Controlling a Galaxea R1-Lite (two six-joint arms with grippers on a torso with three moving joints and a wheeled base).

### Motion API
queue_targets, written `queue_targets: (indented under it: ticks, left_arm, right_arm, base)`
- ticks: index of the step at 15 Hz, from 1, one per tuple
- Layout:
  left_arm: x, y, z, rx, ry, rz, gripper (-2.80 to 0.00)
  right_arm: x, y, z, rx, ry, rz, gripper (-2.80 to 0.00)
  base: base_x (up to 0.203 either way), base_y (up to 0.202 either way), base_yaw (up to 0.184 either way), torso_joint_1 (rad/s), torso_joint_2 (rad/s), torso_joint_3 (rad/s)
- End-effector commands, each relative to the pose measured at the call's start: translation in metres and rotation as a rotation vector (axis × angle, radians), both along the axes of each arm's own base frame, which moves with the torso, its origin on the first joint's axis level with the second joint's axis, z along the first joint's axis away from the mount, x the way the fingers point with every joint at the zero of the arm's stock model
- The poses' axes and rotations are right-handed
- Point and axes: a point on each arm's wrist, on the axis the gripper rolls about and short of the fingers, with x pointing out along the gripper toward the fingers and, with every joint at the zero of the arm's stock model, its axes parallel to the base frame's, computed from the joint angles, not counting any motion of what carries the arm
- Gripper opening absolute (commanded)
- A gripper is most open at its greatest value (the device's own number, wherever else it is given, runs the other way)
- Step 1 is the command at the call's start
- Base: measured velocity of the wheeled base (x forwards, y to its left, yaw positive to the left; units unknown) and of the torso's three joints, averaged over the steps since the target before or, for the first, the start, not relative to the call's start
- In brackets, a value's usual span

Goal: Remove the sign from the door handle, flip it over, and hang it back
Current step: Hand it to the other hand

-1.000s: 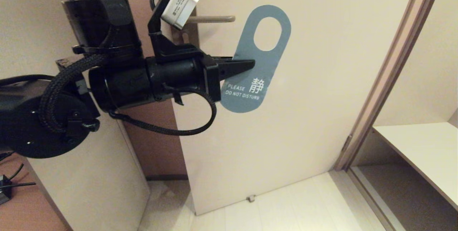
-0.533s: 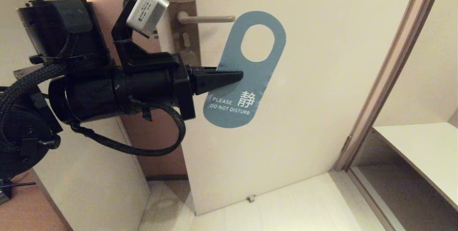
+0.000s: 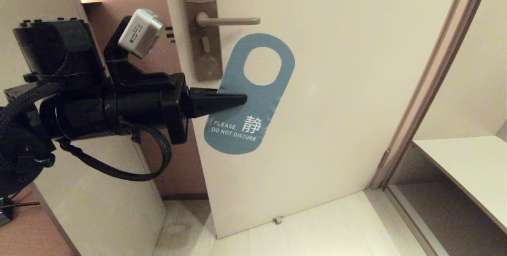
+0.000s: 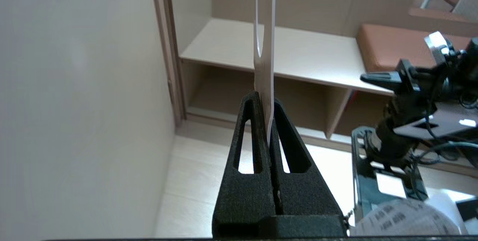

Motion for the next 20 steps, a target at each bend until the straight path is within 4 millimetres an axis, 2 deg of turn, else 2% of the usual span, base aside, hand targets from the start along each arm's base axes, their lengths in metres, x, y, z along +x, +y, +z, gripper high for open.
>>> queue_targets:
  ticks: [1, 8, 13, 20]
  left_arm:
    - [-0.001, 0.002, -0.006, 0.008, 0.014, -0.003, -2.8]
    - [-0.001, 0.003, -0.019, -0.02, -0.032, 0.002, -2.8]
    - [0.003, 0.028, -0.025, -0.069, -0.066, 0.088, -2.8]
    - [-0.003, 0.042, -0.021, -0.13, -0.083, 0.066, -2.8]
  right_arm:
    - [0.0, 0.0, 0.0, -0.007, 0.0, 0.003, -2.8]
    - [0.0, 0.0, 0.0, -0.017, -0.001, 0.001, -2.8]
    - [0.0, 0.0, 0.0, -0.02, 0.0, 0.006, -2.8]
    - [-0.007, 0.001, 0.019, -0.018, -0.043, 0.041, -2.8]
  base:
    - [0.0, 0.0, 0.0, 0.0, 0.0, 0.0]
    - [0.0, 0.0, 0.0, 0.0, 0.0, 0.0]
    - [0.0, 0.0, 0.0, 0.0, 0.0, 0.0]
    - [0.0, 0.0, 0.0, 0.0, 0.0, 0.0]
